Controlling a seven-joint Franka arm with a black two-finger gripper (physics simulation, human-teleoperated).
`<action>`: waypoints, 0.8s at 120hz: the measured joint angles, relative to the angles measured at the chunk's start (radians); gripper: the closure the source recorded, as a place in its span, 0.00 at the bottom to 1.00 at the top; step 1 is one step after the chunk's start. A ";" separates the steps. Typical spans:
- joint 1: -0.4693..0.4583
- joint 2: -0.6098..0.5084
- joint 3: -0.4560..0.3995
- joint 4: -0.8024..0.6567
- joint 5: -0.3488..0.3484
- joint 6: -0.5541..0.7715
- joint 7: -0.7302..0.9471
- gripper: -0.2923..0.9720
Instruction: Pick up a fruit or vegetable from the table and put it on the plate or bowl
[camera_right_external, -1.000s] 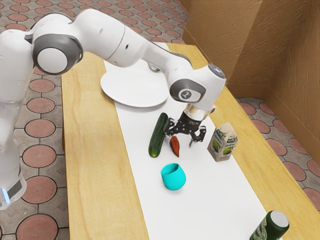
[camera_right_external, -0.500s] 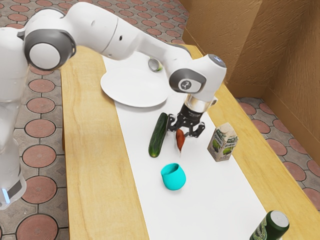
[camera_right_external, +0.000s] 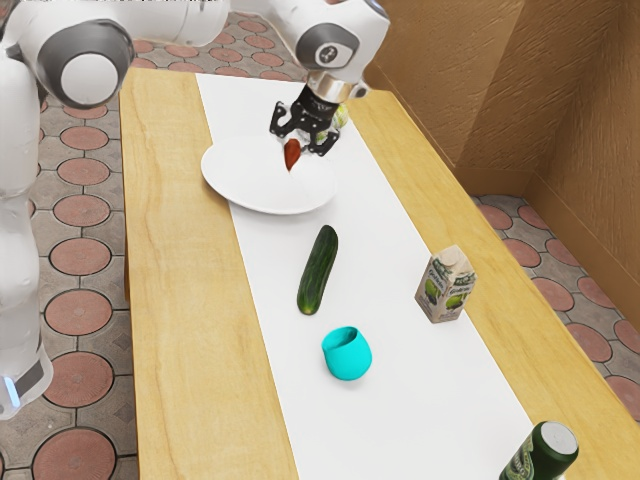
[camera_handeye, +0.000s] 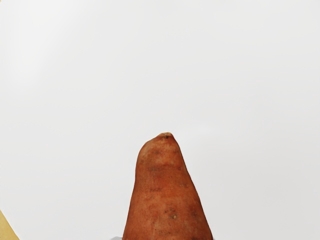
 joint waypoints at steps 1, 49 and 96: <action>0.007 0.007 -0.001 0.006 0.002 0.001 0.010 0.67; 0.168 0.159 -0.032 0.083 0.023 0.145 0.458 0.54; -0.482 0.021 -0.032 0.246 0.065 0.100 0.681 0.25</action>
